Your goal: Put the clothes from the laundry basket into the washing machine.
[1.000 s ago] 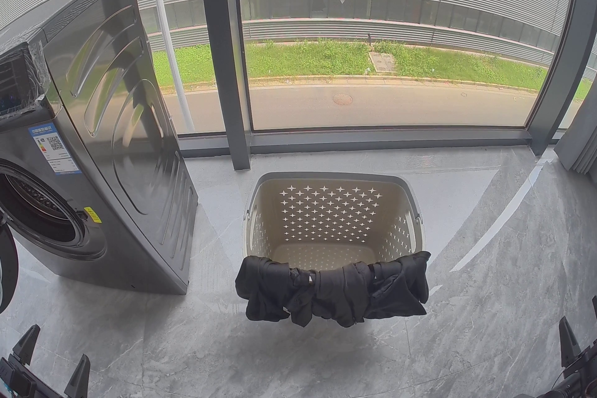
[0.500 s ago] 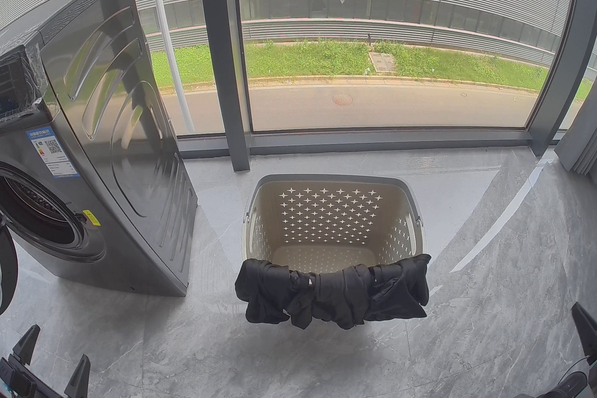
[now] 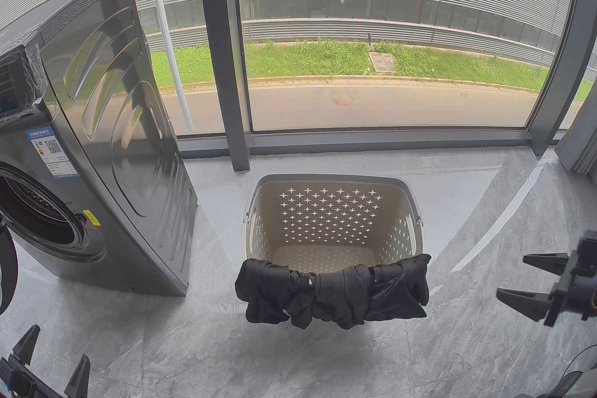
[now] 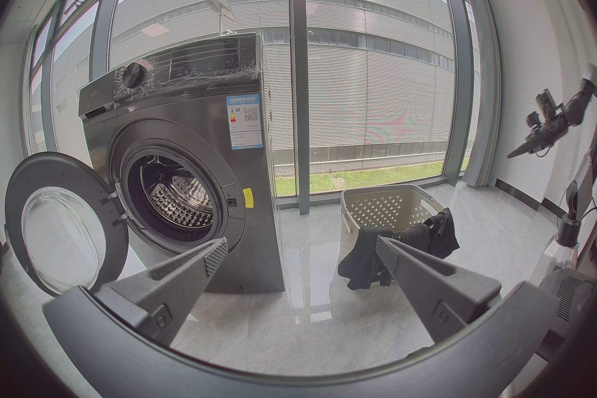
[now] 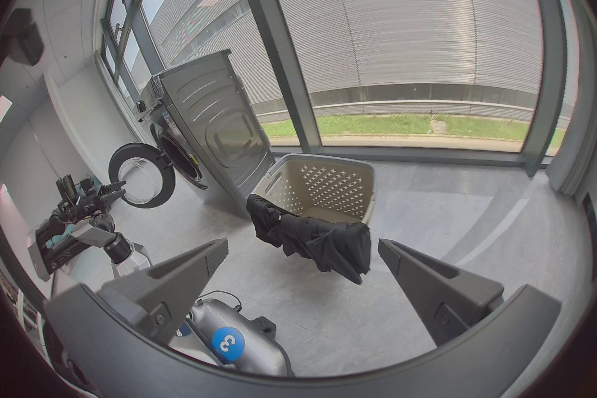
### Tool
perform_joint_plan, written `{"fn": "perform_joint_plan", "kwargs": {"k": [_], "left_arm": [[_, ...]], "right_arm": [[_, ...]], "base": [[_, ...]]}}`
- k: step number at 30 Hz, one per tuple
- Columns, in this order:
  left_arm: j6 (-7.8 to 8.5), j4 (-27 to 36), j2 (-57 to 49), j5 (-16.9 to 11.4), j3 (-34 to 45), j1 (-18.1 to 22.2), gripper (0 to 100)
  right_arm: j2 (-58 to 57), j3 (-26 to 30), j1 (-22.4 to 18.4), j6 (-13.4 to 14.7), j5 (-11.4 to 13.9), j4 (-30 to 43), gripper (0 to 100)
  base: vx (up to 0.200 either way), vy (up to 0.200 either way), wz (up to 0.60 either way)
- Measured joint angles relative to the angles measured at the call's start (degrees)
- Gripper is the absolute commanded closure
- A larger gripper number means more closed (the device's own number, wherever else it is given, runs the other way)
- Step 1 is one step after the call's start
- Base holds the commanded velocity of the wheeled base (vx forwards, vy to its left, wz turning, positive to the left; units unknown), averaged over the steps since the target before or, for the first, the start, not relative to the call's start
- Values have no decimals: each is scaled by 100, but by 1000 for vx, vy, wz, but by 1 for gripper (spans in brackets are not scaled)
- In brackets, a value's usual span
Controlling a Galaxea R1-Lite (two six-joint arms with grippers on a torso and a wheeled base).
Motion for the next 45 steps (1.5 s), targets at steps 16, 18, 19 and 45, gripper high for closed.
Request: {"fn": "perform_joint_plan", "kwargs": {"k": [16, 18, 19, 45], "left_arm": [[5, 0, 0, 6, 0, -2, 0], [2, 0, 0, 4, 0, -2, 0], [2, 0, 0, 4, 0, -2, 0], [-17, 0, 0, 4, 0, -2, 0]], "right_arm": [[3543, 71, 920, 553, -474, -3101, 0], [3877, 85, 992, 562, -542, -3367, 0], [4017, 90, 1019, 562, -586, -3455, 0], [6894, -926, 1202, -46, -1720, -4765, 0]], "base": [[0, 0, 0], [0, 0, 0], [0, 0, 0], [0, 0, 0]]}}
